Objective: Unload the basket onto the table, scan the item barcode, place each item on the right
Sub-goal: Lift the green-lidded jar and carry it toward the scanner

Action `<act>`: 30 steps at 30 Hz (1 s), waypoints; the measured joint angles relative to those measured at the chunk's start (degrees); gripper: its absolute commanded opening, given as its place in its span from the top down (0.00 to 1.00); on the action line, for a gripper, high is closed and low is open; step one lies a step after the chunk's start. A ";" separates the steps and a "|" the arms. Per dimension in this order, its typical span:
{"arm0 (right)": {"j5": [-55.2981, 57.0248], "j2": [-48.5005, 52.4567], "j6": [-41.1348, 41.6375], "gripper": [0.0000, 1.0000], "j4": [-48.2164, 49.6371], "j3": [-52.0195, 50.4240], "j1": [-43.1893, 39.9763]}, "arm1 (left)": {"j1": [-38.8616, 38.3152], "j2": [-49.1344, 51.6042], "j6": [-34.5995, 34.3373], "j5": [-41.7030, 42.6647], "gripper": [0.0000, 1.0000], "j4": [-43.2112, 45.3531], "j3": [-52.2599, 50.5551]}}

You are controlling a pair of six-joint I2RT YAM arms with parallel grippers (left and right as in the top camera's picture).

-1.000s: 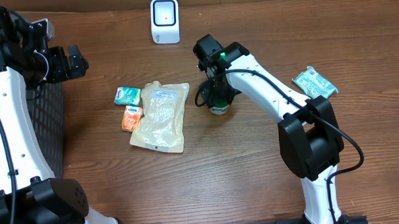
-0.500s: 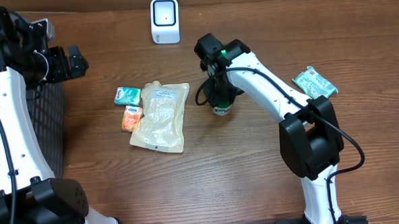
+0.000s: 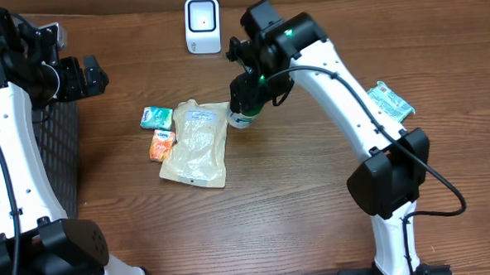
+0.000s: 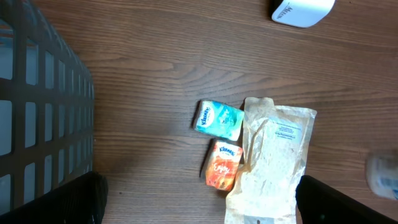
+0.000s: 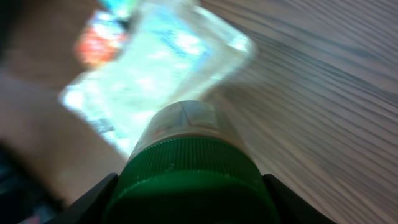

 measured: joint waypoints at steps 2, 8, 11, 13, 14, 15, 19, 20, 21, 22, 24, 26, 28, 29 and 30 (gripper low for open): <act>-6.23 -0.85 -2.51 0.59 -0.28 0.09 -1.53 | 0.00 0.00 0.00 0.00 0.01 0.00 0.00; -26.38 -3.98 -9.86 0.60 -2.54 0.09 -8.20 | 0.00 0.00 0.02 0.00 0.01 0.00 0.00; -35.74 -5.73 -12.94 0.61 -4.46 0.17 -12.15 | 0.00 0.00 0.00 0.00 0.00 0.00 0.00; -40.24 -6.38 -14.16 0.62 -5.44 0.48 -14.43 | 0.00 0.00 0.02 0.00 0.00 0.00 0.00; -42.16 -6.58 -14.69 0.62 -5.84 0.66 -15.52 | 0.00 0.00 0.00 0.00 0.01 0.00 0.00; -43.41 -6.64 -15.06 0.62 -6.10 0.76 -16.35 | 0.00 0.00 0.00 0.00 0.00 0.00 0.00; -46.12 -6.64 -15.69 0.62 -6.45 0.83 -18.32 | 0.00 0.00 0.00 0.00 0.00 0.00 0.00; -46.38 -6.64 -15.91 0.62 -6.38 0.83 -18.49 | 0.00 0.00 0.00 0.00 0.00 0.00 0.00; -46.38 -6.64 -15.98 0.62 -6.23 0.83 -18.51 | 0.00 0.00 0.00 0.00 0.00 0.00 0.00; -46.25 -6.64 -16.13 0.62 -5.77 0.83 -18.40 | 0.00 0.00 0.02 0.00 0.00 0.00 0.00; -44.81 -6.64 -16.28 0.62 -4.15 0.83 -17.79 | 0.00 0.00 0.00 0.02 0.00 0.00 0.00; -42.21 -6.64 -16.26 0.62 -1.51 0.83 -16.74 | 0.00 0.00 0.00 0.00 0.00 0.00 0.00; -37.13 -6.64 -15.23 0.62 2.62 0.83 -14.78 | 0.00 0.00 0.00 0.02 0.01 0.00 0.00; -32.96 -6.64 -14.05 0.62 5.38 0.81 -13.38 | 0.00 0.00 0.00 0.02 0.01 -0.02 0.00; -27.82 -6.64 -12.72 0.62 8.61 0.81 -11.78 | 0.00 0.00 0.02 0.02 0.00 -0.02 0.00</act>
